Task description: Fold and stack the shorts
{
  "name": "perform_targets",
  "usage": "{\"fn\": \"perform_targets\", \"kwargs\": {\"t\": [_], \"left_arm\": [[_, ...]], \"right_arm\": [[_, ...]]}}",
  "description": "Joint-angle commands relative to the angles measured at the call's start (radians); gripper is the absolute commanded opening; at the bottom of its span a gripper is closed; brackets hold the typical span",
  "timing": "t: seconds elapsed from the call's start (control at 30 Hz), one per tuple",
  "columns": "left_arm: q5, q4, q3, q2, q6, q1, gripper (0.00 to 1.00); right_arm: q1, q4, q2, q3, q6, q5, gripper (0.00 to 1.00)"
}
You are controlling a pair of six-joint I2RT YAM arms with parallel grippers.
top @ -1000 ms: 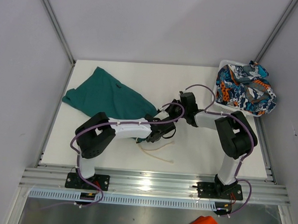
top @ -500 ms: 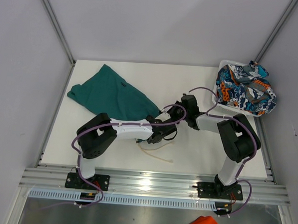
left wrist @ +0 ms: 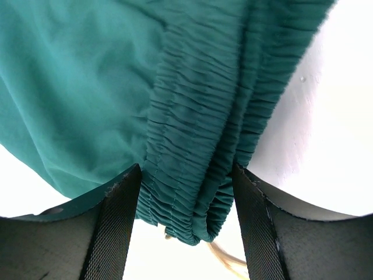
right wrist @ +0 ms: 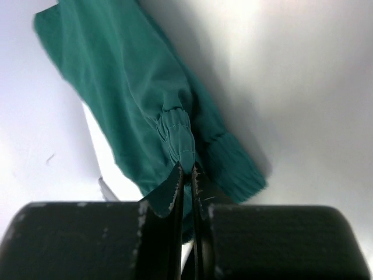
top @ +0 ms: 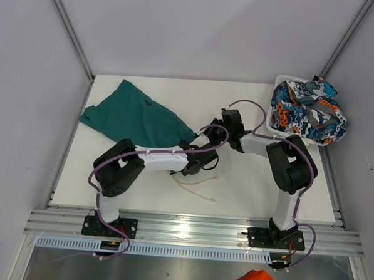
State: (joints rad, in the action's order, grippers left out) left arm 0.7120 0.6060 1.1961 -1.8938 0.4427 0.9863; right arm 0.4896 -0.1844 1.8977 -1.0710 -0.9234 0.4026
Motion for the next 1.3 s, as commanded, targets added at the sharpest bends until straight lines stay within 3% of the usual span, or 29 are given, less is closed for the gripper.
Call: {"fn": "perform_targets", "kwargs": {"t": [0.0,0.3,0.5,0.57,0.6,0.7,0.77,0.87,0.97,1.1,1.27], "left_arm": [[-0.042,-0.091,-0.024,0.028,-0.062,0.012,0.67],[-0.054,-0.040,0.011,0.206,-0.039,0.009,0.70],[-0.157,-0.018,0.014,0.364,-0.029,-0.032,0.72],[-0.264,-0.058,-0.033,0.418,-0.025,-0.090,0.73],[-0.307,-0.074,-0.052,0.468,-0.021,-0.119,0.73],[-0.430,-0.107,-0.113,0.531,-0.018,-0.244,0.74],[-0.460,-0.114,-0.145,0.544,-0.022,-0.317,0.74],[-0.497,-0.132,-0.167,0.546,-0.004,-0.376,0.74],[-0.497,-0.147,-0.171,0.507,0.024,-0.406,0.74],[-0.519,-0.183,-0.178,0.435,0.036,-0.431,0.73],[-0.523,-0.203,-0.164,0.388,0.034,-0.437,0.72]], "right_arm": [[0.044,-0.072,0.018,-0.078,-0.003,0.147,0.00],[0.026,-0.056,0.050,-0.096,0.015,0.134,0.00],[-0.011,0.098,0.139,-0.254,0.138,0.140,0.01],[-0.026,0.150,0.152,-0.288,0.165,0.140,0.13],[-0.028,0.166,0.147,-0.309,0.185,0.139,0.39],[-0.032,0.224,0.076,-0.279,0.205,0.078,0.78],[-0.023,0.233,0.023,-0.241,0.216,0.041,0.90],[-0.005,0.211,-0.093,-0.122,0.212,-0.033,1.00],[0.018,0.144,-0.175,-0.003,0.187,-0.062,0.99],[0.038,0.005,-0.180,0.094,0.166,-0.013,0.99],[0.046,-0.099,-0.117,0.092,0.213,-0.013,0.98]]}}
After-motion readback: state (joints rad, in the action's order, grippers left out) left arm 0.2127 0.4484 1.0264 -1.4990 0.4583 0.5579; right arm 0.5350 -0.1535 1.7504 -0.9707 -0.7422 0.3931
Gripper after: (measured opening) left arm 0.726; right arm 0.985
